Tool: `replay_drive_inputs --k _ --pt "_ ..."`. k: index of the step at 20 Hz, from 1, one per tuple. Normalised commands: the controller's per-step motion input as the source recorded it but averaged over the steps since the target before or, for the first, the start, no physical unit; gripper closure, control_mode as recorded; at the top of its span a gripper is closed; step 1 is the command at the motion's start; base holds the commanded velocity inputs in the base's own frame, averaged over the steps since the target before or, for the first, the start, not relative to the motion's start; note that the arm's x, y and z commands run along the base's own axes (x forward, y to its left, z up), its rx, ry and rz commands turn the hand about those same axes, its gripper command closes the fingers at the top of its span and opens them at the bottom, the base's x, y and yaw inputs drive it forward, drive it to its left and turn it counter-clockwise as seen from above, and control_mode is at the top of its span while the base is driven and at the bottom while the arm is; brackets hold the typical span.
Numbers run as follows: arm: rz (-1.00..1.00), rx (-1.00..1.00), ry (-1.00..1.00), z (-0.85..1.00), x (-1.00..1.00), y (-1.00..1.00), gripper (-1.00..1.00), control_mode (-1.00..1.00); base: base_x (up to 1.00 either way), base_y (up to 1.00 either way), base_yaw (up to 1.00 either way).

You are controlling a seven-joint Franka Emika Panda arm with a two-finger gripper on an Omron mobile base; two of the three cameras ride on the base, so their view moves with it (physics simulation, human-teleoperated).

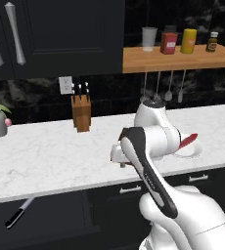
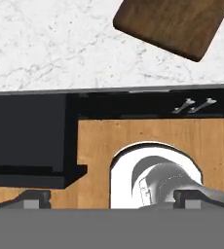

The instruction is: Pick up the knife from the drawer and place it on the cutting board. Then place the meat from the plate to the cutting board.

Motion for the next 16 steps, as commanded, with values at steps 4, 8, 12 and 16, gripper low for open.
replay_drive_inputs --k 4,8,12,16 --pt "-0.08 -0.01 0.25 -0.71 -0.27 1.0 -1.0 -1.0 0.0 0.0 0.0" --pt "-0.04 -0.11 0.06 -0.27 0.03 1.0 -1.0 -1.0 0.0 0.0 0.0" --pt "0.09 0.0 0.06 -0.26 0.33 1.0 -1.0 -1.0 0.0 0.0 0.0" --pt "0.06 0.0 0.06 -0.37 0.05 1.0 -1.0 -1.0 0.0 0.0 0.0"
